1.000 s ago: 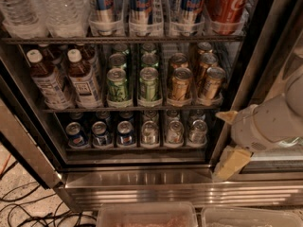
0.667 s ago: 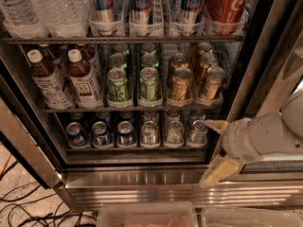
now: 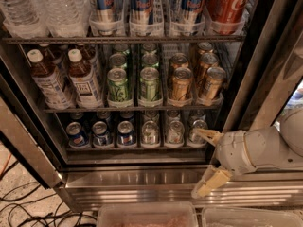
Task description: Pick pepsi can from bottom shelf of fridge
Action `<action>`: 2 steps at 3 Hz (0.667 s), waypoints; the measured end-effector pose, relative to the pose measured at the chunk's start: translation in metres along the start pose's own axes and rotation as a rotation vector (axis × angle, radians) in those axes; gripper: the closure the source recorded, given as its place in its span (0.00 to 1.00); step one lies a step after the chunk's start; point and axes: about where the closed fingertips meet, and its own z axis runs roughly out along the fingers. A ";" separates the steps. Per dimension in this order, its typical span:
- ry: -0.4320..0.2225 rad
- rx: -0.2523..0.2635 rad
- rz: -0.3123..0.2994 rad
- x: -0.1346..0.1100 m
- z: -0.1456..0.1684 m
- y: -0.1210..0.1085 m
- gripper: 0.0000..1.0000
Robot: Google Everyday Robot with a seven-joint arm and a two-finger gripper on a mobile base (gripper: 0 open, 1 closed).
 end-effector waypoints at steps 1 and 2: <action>-0.041 -0.017 0.005 -0.003 0.003 0.000 0.00; -0.114 -0.032 0.034 -0.002 0.035 0.012 0.00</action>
Offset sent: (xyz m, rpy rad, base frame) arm -0.0047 0.0644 -0.0611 0.2195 0.0404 0.0035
